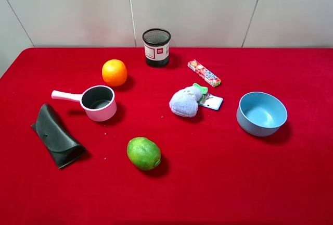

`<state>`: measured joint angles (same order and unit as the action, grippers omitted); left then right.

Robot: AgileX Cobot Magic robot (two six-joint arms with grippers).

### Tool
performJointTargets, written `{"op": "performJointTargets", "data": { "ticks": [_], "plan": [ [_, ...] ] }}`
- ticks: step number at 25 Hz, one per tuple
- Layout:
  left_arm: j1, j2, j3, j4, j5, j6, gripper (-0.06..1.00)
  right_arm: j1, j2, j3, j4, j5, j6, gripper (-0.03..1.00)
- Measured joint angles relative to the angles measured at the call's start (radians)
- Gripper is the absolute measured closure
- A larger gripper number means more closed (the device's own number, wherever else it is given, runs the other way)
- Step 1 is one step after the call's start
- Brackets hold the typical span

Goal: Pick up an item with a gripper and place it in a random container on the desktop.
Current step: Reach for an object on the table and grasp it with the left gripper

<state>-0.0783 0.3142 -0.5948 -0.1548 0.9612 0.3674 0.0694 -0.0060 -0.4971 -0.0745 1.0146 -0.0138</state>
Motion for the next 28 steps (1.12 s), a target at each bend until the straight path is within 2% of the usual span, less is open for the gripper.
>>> {"op": "performJointTargets", "data": {
  "ticks": [5, 12, 28],
  "plan": [
    [-0.014, 0.136, -0.026, -0.003, -0.052, 0.055, -0.05, 0.000, 0.000, 0.000, 0.000, 0.000, 0.000, 0.27],
    [-0.128, 0.337, -0.117, -0.003, -0.110, 0.065, -0.05, 0.000, 0.000, 0.000, 0.000, 0.000, 0.000, 0.27],
    [-0.364, 0.834, -0.412, -0.003, -0.156, 0.066, -0.05, 0.000, 0.000, 0.000, 0.000, 0.000, 0.000, 0.27]
  ]
}}
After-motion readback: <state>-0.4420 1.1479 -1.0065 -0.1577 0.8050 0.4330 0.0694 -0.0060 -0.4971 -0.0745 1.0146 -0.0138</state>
